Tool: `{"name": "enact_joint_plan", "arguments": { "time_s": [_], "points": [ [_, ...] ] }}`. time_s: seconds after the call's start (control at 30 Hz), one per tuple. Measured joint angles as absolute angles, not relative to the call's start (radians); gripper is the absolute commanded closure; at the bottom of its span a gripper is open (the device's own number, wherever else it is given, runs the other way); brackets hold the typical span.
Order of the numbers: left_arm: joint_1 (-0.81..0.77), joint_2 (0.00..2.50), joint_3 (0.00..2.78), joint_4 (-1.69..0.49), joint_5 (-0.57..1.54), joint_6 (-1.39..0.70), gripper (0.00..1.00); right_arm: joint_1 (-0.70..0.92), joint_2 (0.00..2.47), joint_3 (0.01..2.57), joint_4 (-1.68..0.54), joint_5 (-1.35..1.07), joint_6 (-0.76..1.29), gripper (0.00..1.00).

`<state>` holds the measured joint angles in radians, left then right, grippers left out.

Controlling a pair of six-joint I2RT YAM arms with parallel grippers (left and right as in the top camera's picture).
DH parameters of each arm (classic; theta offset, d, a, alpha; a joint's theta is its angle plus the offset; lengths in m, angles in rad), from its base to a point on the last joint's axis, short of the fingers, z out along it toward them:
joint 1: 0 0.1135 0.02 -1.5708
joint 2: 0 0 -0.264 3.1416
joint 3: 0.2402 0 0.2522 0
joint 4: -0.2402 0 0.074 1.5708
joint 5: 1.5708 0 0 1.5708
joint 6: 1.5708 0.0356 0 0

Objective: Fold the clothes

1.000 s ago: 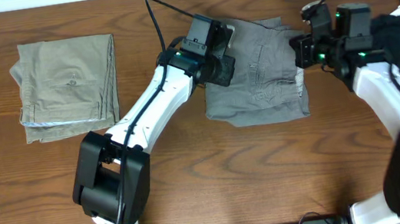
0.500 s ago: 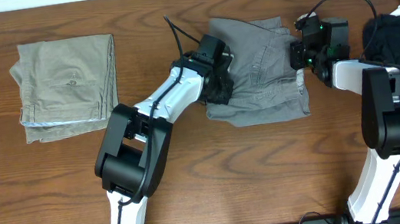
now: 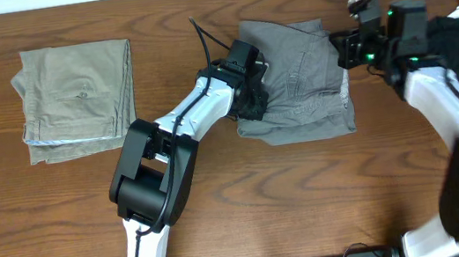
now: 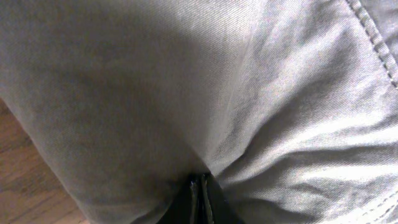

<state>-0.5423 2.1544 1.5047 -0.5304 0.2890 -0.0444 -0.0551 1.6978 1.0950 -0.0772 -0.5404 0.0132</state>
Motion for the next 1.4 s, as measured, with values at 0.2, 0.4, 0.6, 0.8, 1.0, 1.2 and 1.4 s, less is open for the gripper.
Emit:
{"name": "enact_joint_plan", "arguments": {
  "time_s": [0.2,0.4,0.6,0.8,1.0,1.2,1.4],
  "points": [
    [-0.547,2.105,1.499,-0.48,0.282,-0.044,0.94,-0.054,1.56,1.111,-0.383,-0.589,0.031,0.99],
    [-0.548,1.937,1.503,-0.251,0.282,-0.045,0.94,-0.045,1.655,1.108,-0.483,-0.592,-0.035,0.99],
    [-0.55,1.931,1.515,-0.102,0.282,-0.045,0.92,-0.033,1.784,1.107,-0.526,-0.595,-0.06,0.99],
    [-0.551,2.083,1.515,-0.003,0.282,-0.044,0.91,-0.033,1.9,1.103,-0.655,-0.583,-0.067,0.99],
    [-0.551,2.232,1.515,0.094,0.273,-0.056,0.89,-0.027,1.943,1.103,-0.757,-0.542,-0.07,0.99],
    [-0.551,2.291,1.514,0.133,0.244,-0.075,0.88,-0.026,1.944,1.103,-0.77,-0.533,-0.07,0.99],
    [-0.545,2.233,1.514,0.065,0.23,-0.079,0.88,-0.026,1.943,1.105,-0.769,-0.543,-0.07,0.98]
  ]
}}
